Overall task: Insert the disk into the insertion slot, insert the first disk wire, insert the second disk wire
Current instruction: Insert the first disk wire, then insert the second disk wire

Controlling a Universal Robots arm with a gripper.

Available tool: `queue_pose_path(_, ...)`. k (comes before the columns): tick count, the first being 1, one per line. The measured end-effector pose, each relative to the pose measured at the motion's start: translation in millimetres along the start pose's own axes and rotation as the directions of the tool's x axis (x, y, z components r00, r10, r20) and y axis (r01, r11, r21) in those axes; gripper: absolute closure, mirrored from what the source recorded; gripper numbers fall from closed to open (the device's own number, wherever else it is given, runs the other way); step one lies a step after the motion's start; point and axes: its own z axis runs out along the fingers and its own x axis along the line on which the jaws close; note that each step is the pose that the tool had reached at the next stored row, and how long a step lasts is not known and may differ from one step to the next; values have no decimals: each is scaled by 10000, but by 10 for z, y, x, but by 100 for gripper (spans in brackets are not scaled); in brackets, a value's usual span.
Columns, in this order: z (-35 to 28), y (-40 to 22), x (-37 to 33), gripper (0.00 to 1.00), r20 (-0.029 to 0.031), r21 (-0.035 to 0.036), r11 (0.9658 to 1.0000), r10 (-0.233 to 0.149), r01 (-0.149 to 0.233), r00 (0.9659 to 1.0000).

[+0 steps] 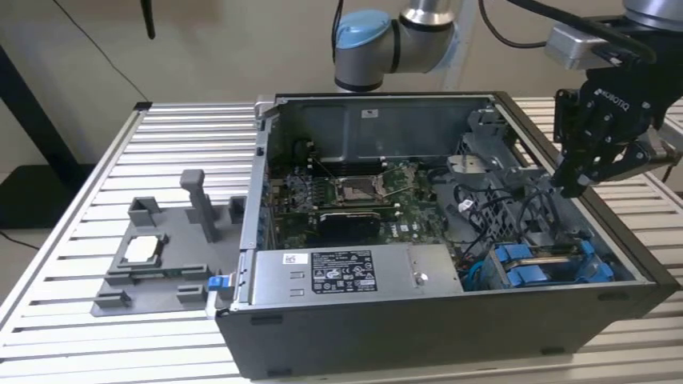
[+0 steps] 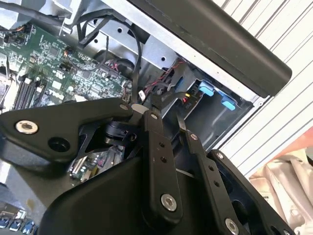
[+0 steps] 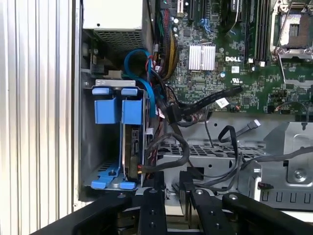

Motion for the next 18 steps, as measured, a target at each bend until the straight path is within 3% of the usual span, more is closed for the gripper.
queue_pose_path(5, -29, 55, -3, 73, -13, 20, 10000, 0, 0, 10000)
queue_pose_path(10, -36, 182, -13, 73, -58, 119, 9999, 4, -4, 10000)
queue_pose_path(18, -40, 409, -45, 73, -232, 314, 9995, 15, -8, 9997)
